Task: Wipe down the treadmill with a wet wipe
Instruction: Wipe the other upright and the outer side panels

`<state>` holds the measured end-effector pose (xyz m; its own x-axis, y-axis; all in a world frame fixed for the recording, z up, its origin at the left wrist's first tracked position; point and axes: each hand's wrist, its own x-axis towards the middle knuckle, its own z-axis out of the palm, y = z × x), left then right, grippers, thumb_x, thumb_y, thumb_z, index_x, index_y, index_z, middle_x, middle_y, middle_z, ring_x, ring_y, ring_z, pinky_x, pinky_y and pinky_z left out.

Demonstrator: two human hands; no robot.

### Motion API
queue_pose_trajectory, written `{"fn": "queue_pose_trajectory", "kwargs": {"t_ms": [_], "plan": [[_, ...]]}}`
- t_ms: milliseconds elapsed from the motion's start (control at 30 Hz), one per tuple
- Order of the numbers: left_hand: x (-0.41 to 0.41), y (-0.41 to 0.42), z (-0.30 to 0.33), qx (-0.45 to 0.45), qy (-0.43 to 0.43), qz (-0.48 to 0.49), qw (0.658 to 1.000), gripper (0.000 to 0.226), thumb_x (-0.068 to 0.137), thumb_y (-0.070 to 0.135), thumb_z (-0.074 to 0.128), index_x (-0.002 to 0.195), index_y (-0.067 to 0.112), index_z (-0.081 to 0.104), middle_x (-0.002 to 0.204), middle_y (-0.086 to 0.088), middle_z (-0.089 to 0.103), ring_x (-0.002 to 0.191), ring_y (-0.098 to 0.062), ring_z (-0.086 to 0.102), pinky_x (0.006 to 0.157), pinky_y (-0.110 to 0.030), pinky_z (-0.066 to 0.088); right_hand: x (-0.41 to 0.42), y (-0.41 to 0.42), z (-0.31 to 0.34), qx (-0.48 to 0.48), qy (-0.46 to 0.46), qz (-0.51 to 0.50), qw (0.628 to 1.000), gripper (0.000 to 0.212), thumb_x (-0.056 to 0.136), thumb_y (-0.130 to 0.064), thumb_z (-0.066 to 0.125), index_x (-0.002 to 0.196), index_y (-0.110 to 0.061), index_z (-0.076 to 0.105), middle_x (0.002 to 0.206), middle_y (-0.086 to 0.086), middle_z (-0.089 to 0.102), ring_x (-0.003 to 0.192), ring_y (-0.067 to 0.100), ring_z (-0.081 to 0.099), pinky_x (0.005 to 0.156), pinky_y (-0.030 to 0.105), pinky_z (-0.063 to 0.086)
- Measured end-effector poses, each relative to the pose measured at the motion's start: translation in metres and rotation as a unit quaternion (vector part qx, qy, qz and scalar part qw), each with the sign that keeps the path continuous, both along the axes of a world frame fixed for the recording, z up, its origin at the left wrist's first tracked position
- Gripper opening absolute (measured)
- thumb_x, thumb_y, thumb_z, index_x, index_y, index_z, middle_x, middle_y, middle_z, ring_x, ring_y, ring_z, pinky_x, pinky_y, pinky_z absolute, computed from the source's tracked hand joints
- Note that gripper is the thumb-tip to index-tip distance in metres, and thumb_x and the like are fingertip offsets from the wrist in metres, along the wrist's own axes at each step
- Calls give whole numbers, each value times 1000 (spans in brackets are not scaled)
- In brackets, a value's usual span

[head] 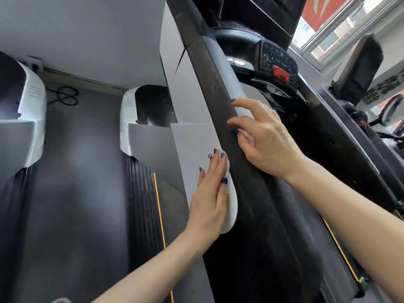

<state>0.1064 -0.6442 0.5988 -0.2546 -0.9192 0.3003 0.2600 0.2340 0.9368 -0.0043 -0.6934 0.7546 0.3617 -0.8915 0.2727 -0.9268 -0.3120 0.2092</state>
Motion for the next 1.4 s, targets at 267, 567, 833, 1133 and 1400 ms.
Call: {"fn": "queue_pose_trajectory", "kwargs": {"t_ms": [267,567,833,1133,1400], "plan": [[0,-12,4,28,-3,152,988,42,97,5,64,136,22,59,149,13,46,136,12,38,108,-7,30,-7,34,-4,-17,-17,5,1000,27,88,-7,60,111,-9,71,142,14,52,128,32,50,105,45,37],[0,-27,9,-78,-13,227,971,28,87,-6,71,108,10,78,114,7,71,109,-7,66,97,-15,47,-11,19,6,-44,-59,2,997,25,88,-8,60,109,-11,73,140,11,53,121,27,55,105,42,39],[-5,1,2,-111,13,93,989,49,97,6,42,145,10,49,157,-2,43,148,-14,36,121,-29,28,-14,-30,-5,24,-92,1,995,35,94,-17,45,119,-9,69,139,9,55,127,25,52,105,42,38],[6,5,2,-176,-62,-7,982,54,103,14,37,156,9,31,167,-3,22,155,-20,18,126,-39,14,-21,-40,-10,-65,-185,-10,980,32,91,0,50,117,-4,68,131,9,61,125,19,54,106,50,43],[5,-37,27,-191,-167,17,967,55,106,28,27,160,18,23,168,5,14,155,-7,6,126,-40,2,-21,-42,-10,-65,-177,-21,982,32,92,-4,49,117,-6,69,130,7,62,124,19,56,103,51,45]]}}
